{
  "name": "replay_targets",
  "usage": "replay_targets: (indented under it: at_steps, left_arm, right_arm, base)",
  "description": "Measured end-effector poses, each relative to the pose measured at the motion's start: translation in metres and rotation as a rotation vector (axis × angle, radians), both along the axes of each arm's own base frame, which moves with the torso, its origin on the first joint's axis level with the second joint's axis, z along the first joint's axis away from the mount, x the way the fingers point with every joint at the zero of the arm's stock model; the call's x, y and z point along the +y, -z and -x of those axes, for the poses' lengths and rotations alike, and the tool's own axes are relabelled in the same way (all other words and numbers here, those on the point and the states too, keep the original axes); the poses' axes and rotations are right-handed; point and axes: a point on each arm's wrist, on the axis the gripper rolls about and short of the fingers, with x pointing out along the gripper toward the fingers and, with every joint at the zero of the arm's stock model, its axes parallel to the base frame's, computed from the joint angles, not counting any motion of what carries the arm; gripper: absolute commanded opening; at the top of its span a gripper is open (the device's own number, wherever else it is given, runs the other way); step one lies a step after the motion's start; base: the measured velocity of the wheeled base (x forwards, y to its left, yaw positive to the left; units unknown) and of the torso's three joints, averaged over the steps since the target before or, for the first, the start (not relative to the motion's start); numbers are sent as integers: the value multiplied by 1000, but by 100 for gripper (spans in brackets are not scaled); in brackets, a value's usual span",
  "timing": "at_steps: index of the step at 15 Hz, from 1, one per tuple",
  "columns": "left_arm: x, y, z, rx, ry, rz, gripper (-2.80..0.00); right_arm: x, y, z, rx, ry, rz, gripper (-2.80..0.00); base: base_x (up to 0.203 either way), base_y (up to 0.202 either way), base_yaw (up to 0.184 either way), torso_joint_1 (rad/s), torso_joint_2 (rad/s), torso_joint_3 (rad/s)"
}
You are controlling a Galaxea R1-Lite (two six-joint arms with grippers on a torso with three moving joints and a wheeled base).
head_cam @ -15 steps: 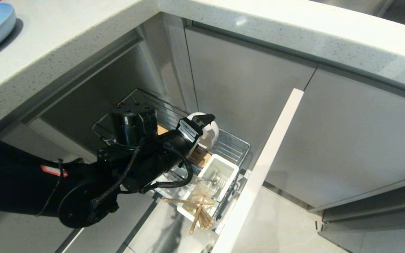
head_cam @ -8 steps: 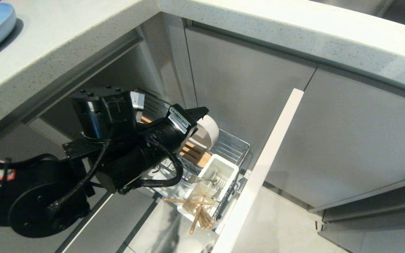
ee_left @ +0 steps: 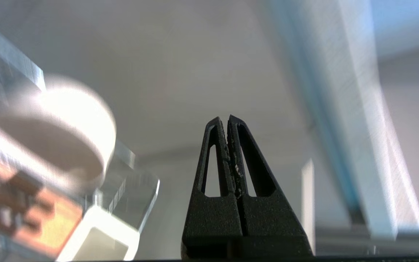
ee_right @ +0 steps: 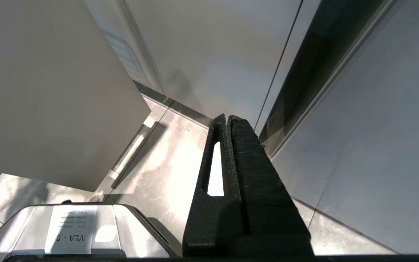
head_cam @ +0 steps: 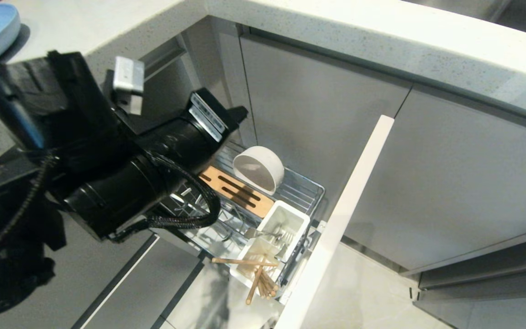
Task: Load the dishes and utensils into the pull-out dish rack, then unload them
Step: Pick up the plate and place it in the cupboard
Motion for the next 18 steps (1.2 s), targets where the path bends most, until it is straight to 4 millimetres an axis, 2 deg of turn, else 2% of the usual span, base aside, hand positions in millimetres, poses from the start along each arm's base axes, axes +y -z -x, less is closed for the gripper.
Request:
replay_targets:
  at_steps: [3,5,7,11,14,18]
  left_arm:
    - [23,-39,20,-95,-63,17,-280]
    - [46,-62,37,-147,-91,26,-280]
    - [69,-78,48,-206,-127,22,-280]
    - [116,-109,59,-280,-245,12,-280]
    - [135,-126,72,-241,-334,-71,-280]
    - [154,-138,85,-232,-488,-247,-280]
  right_arm:
    - [0,0,0,0,0,0,-280]
    - [0,0,0,0,0,0,-280]
    - [0,0,0,0,0,0,-280]
    - [0,0,0,0,0,0,-280]
    - [0,0,0,0,1,0,-280]
    - [0,0,0,0,0,0,-280]
  base:
    - [0,0,0,0,0,0]
    - [0,0,0,0,0,0]
    - [0,0,0,0,0,0]
    - [0,0,0,0,0,0]
    - [0,0,0,0,0,0]
    - [0,0,0,0,0,0]
